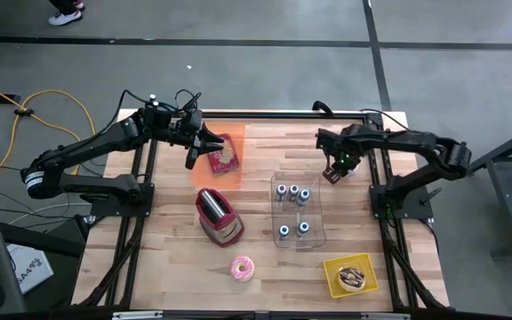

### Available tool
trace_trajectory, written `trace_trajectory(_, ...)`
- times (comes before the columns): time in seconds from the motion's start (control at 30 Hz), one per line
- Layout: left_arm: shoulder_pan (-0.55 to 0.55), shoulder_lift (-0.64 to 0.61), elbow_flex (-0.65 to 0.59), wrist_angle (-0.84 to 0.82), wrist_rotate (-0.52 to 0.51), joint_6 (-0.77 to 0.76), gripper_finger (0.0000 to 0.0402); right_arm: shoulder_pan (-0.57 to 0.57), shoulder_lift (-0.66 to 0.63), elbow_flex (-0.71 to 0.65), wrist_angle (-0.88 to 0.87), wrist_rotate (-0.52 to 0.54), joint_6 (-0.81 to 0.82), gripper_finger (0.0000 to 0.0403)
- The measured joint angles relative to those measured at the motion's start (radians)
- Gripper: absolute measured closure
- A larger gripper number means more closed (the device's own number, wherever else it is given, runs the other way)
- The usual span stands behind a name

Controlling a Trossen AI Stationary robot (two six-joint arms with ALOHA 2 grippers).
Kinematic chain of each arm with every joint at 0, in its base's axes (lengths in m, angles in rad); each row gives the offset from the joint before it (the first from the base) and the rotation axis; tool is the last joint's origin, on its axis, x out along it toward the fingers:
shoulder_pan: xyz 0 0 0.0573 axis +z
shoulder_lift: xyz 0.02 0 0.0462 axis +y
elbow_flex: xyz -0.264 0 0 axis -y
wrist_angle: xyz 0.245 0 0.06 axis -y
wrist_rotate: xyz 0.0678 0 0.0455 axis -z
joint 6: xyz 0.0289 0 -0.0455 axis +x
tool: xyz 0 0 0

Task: Pick & Place Food Item
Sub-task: Put the white donut into the yellow bin

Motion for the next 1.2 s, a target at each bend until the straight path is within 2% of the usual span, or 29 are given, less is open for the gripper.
trace_trajectory(0.27, 0.0, 0.0, 0.0, 0.0, 0.0, 0.006, 0.0293, 0.044, -0.055, 0.16, -0.17, -0.104, 0.005, 0.0308)
trace_trajectory(0.5, 0.0, 0.0, 0.0, 0.0, 0.0, 0.025, 0.0293, 0.174, -0.129, 0.222, -0.258, -0.171, 0.145, 0.031)
trace_trajectory(0.7, 0.0, 0.0, 0.0, 0.001, 0.0, 0.026, 0.0293, 0.356, -0.177, 0.222, -0.261, -0.195, 0.341, 0.031)
trace_trajectory(0.87, 0.0, 0.0, 0.0, 0.0, 0.0, 0.024, 0.0293, 0.552, -0.181, 0.222, -0.235, -0.226, 0.523, 0.031)
trace_trajectory(1.0, 0.0, 0.0, 0.0, 0.001, 0.0, 0.019, 0.0293, 0.725, -0.18, 0.222, -0.143, -0.246, 0.637, 0.031)
trace_trajectory(1.2, 0.0, 0.0, 0.0, 0.004, 0.0, 0.001, 0.0293, 0.958, -0.178, 0.222, 0.019, -0.205, 0.83, 0.031)
